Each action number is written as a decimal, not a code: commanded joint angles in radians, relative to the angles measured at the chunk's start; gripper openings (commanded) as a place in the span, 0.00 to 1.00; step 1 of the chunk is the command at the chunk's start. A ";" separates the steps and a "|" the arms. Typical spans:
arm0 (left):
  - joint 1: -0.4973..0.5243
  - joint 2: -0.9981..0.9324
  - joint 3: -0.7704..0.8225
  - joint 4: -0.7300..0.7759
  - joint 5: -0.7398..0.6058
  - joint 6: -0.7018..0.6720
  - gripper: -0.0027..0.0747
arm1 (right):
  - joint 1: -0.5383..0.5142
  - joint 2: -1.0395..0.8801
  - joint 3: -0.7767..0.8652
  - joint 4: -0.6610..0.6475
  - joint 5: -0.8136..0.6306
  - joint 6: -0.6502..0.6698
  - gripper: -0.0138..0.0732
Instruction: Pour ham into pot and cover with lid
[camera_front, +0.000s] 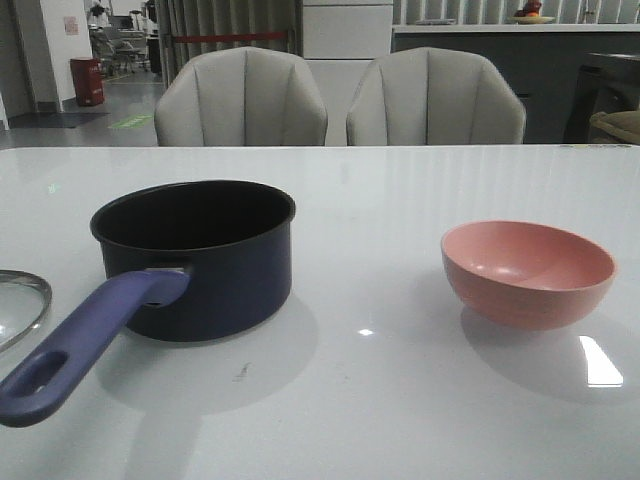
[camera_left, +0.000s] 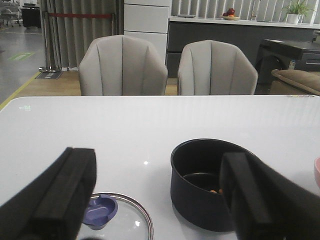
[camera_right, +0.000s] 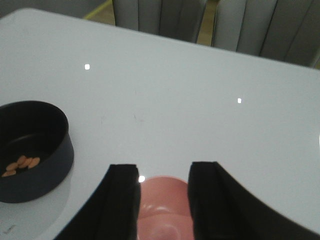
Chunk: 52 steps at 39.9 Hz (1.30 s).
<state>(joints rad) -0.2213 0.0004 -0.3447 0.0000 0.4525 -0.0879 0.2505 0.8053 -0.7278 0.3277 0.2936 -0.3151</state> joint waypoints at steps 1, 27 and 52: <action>-0.006 0.023 -0.025 0.000 -0.071 -0.004 0.75 | 0.051 -0.125 0.107 0.010 -0.228 -0.018 0.58; -0.006 0.023 -0.025 0.000 -0.071 -0.004 0.75 | 0.125 -0.667 0.572 0.010 -0.241 -0.018 0.50; -0.006 0.268 -0.198 -0.006 0.004 -0.060 0.76 | 0.125 -0.667 0.572 0.011 -0.264 -0.018 0.34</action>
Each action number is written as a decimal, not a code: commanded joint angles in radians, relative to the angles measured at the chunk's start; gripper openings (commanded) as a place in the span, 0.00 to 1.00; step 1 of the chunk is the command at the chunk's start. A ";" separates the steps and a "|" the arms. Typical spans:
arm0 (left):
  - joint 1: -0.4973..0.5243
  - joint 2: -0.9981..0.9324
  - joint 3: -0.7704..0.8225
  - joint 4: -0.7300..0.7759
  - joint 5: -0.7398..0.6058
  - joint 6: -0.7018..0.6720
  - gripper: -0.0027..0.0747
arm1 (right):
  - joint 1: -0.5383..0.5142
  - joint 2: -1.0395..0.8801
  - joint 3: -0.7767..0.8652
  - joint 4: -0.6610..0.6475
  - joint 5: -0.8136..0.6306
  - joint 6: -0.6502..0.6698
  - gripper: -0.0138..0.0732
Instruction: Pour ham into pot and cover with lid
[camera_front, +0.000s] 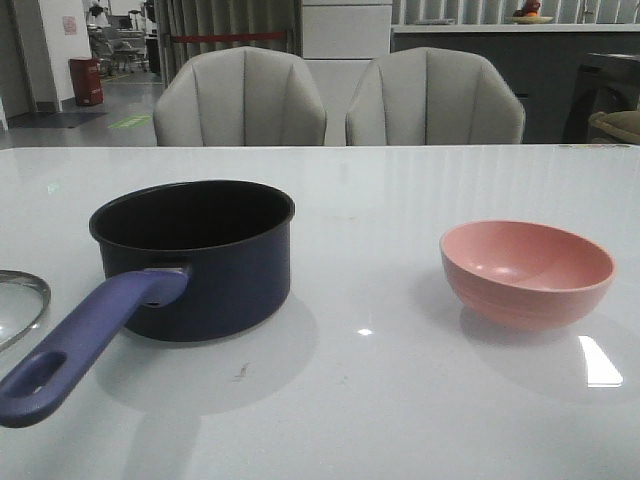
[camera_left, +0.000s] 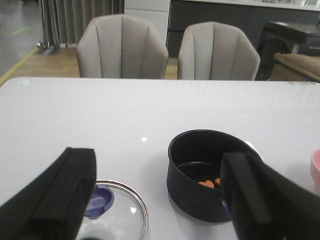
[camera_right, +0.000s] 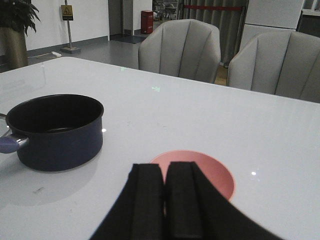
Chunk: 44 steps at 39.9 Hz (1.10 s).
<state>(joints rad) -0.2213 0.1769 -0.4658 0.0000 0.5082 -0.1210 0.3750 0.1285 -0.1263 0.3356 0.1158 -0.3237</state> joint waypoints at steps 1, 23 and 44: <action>-0.006 0.123 -0.091 -0.006 -0.050 -0.027 0.76 | 0.000 0.010 -0.029 0.003 -0.087 -0.009 0.34; 0.061 0.802 -0.435 0.060 0.249 -0.133 0.90 | 0.000 0.010 -0.029 0.003 -0.087 -0.009 0.34; 0.197 1.317 -0.713 0.024 0.410 -0.106 0.86 | 0.000 0.010 -0.029 0.003 -0.087 -0.009 0.34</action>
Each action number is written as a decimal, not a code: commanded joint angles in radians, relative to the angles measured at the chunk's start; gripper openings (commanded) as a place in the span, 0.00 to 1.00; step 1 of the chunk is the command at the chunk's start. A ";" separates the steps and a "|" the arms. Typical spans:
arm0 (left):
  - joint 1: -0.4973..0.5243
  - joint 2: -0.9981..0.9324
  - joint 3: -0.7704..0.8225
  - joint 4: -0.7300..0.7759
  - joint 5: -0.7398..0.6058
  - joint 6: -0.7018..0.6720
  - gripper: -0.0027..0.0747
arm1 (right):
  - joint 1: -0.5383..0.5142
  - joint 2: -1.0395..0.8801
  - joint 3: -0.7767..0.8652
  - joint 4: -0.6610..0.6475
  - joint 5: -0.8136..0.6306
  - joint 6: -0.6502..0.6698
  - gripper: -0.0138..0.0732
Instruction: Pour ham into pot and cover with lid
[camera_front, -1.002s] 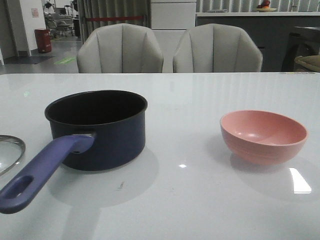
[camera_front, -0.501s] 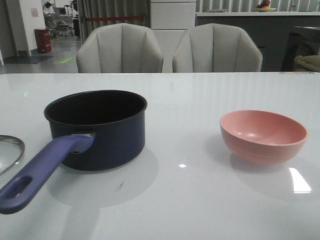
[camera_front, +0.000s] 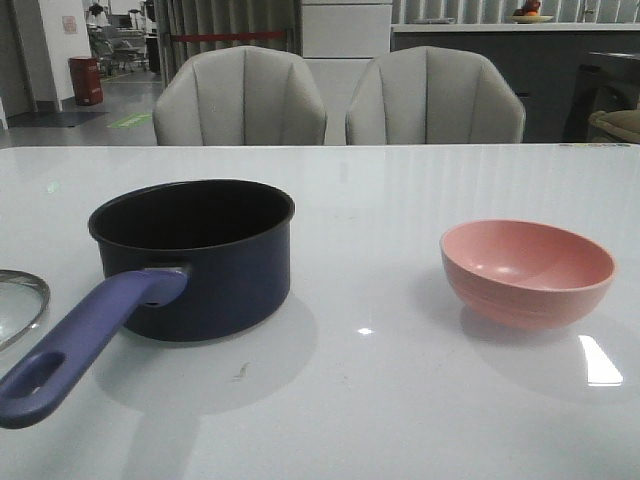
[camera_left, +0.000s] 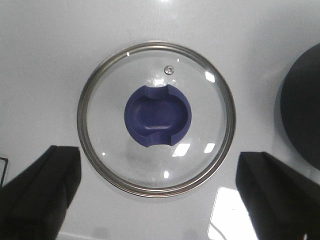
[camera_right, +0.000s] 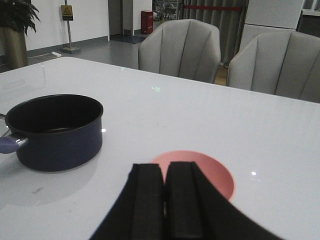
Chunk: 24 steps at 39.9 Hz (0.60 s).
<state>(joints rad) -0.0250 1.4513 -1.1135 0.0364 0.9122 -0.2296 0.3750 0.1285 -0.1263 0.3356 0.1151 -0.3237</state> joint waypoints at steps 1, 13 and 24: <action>0.000 0.061 -0.080 -0.019 0.015 0.002 0.86 | 0.000 0.010 -0.029 0.003 -0.086 -0.009 0.34; 0.000 0.233 -0.173 -0.025 0.057 0.002 0.86 | 0.000 0.010 -0.029 0.003 -0.086 -0.009 0.34; 0.013 0.315 -0.203 -0.036 0.063 0.002 0.86 | 0.000 0.010 -0.029 0.003 -0.086 -0.009 0.34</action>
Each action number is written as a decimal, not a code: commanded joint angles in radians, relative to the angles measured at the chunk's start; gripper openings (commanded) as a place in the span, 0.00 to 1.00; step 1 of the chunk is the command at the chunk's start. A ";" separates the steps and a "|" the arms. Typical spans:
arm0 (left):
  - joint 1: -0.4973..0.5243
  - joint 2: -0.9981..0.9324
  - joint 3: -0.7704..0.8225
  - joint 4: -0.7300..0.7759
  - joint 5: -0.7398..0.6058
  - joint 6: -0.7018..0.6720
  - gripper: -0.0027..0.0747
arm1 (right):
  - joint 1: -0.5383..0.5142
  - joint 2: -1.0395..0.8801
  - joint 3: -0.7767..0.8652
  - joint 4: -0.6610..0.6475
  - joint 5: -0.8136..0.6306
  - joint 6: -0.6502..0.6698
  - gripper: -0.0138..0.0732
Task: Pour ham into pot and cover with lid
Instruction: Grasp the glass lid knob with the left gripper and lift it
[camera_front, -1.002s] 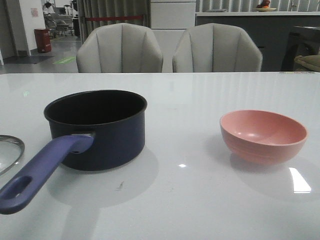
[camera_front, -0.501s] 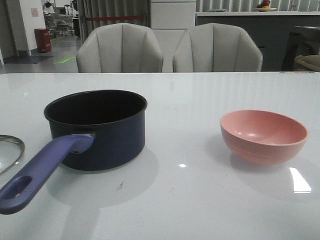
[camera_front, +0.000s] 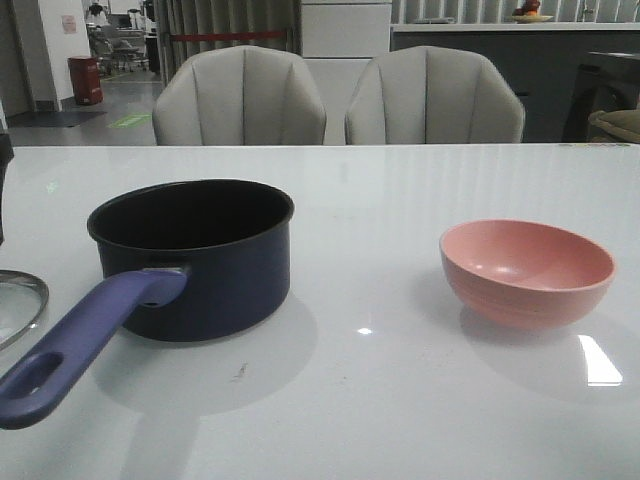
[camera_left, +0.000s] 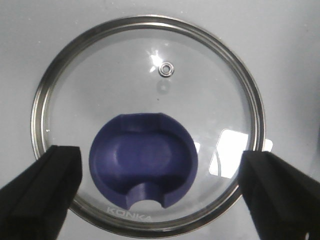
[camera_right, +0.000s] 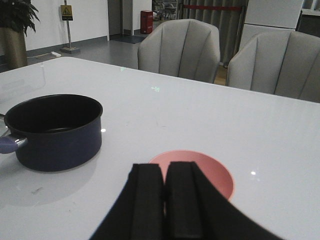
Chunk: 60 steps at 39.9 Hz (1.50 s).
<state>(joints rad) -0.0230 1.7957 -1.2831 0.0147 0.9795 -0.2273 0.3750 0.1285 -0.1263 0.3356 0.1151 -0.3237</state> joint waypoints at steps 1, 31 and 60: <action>0.017 -0.023 -0.034 -0.015 -0.003 0.000 0.86 | 0.000 0.010 -0.029 0.003 -0.086 -0.009 0.34; 0.045 0.061 -0.046 -0.073 0.003 0.064 0.85 | 0.000 0.010 -0.029 0.003 -0.086 -0.009 0.34; 0.045 0.059 -0.144 -0.073 0.097 0.086 0.37 | 0.000 0.010 -0.029 0.003 -0.086 -0.009 0.34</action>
<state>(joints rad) 0.0224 1.9120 -1.3698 -0.0495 1.0545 -0.1531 0.3750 0.1285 -0.1263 0.3356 0.1135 -0.3237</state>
